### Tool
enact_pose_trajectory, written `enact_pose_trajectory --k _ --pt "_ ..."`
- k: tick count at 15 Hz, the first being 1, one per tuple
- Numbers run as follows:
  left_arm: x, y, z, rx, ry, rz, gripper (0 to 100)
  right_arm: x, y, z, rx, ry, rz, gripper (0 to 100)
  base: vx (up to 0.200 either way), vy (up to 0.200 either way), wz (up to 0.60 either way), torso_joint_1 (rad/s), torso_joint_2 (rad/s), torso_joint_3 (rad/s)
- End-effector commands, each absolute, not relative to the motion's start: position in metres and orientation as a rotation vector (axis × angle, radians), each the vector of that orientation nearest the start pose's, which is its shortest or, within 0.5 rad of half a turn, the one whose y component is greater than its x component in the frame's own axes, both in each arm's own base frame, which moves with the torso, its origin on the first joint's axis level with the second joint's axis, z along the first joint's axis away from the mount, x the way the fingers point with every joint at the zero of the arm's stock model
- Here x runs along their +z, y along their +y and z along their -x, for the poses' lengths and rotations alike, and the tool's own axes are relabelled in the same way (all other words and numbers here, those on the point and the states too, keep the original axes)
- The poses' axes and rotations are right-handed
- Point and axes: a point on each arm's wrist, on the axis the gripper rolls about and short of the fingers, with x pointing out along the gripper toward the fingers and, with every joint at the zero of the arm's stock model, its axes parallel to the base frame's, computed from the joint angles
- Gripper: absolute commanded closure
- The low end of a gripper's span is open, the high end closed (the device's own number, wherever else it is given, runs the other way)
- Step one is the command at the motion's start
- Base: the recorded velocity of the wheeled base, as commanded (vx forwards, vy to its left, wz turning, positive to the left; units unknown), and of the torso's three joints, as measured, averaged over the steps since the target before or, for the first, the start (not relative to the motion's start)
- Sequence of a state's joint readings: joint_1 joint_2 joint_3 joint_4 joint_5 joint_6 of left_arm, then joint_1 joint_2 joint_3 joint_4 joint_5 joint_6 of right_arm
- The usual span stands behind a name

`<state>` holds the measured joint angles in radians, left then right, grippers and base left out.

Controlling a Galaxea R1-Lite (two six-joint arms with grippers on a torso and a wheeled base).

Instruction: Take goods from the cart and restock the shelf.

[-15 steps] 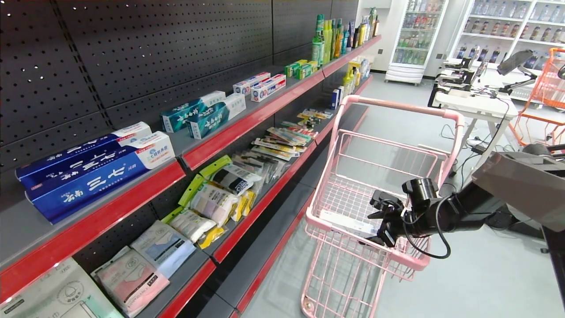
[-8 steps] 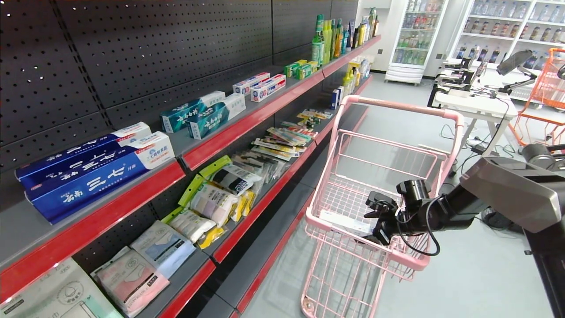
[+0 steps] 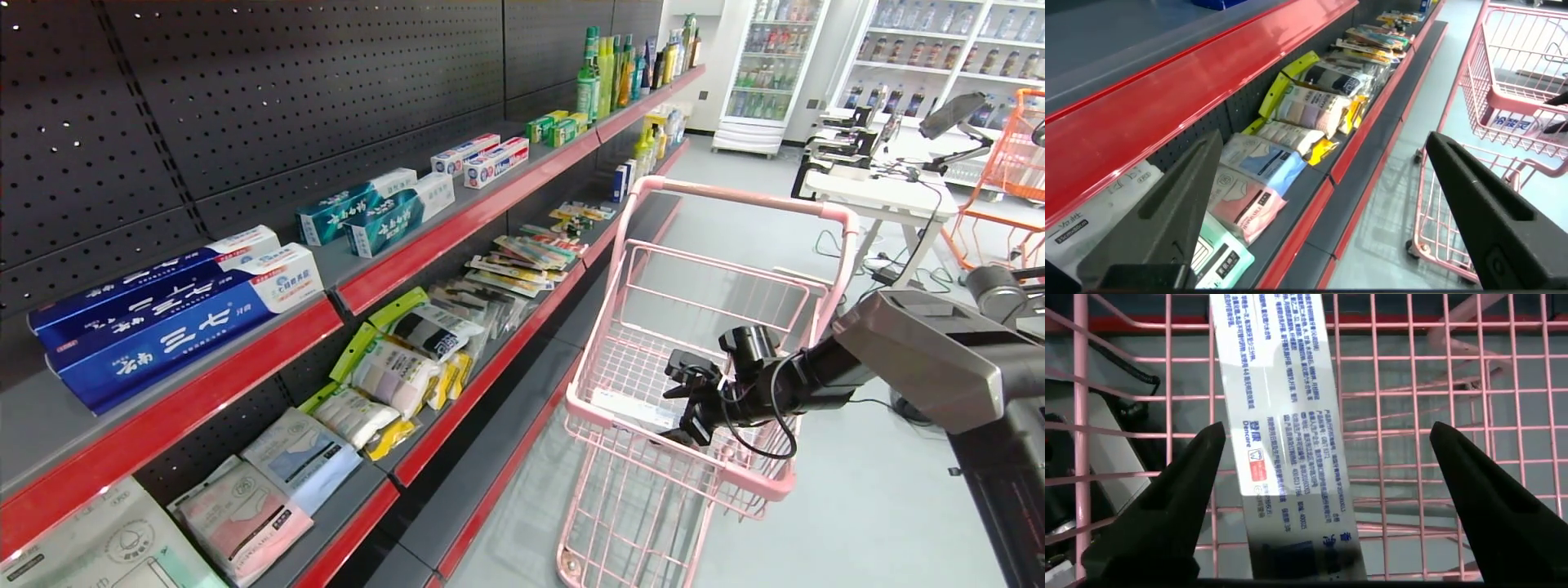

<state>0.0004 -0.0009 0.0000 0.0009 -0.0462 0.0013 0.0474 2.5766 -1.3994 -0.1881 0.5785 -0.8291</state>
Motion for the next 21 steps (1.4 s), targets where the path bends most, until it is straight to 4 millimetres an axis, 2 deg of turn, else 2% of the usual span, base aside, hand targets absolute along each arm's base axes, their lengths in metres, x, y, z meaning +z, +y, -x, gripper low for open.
enact_pose_trajectory --k 1,14,15,21 --pt "0.0755 -0.0011 0.0228 -0.044 0.0 -0.002 0 -0.0568 0.0342 -0.4456 0.923 0.658 0.479 0 0.0 0.0 0.0 0.0 0.0 0.0" --pt "0.0755 -0.001 0.0228 -0.046 0.0 -0.002 0 -0.0593 0.0413 -0.4393 0.947 0.672 0.484 0 0.0 0.0 0.0 0.0 0.0 0.0" --pt "0.0753 -0.001 0.0228 -0.046 0.001 -0.001 0 -0.0596 0.0419 -0.4389 0.947 0.674 0.485 100 0.0 0.0 0.0 0.0 0.0 0.0" --pt "0.0755 -0.0011 0.0228 -0.044 0.0 -0.002 0 -0.0599 0.0418 -0.4375 0.947 0.694 0.475 100 0.0 0.0 0.0 0.0 0.0 0.0"
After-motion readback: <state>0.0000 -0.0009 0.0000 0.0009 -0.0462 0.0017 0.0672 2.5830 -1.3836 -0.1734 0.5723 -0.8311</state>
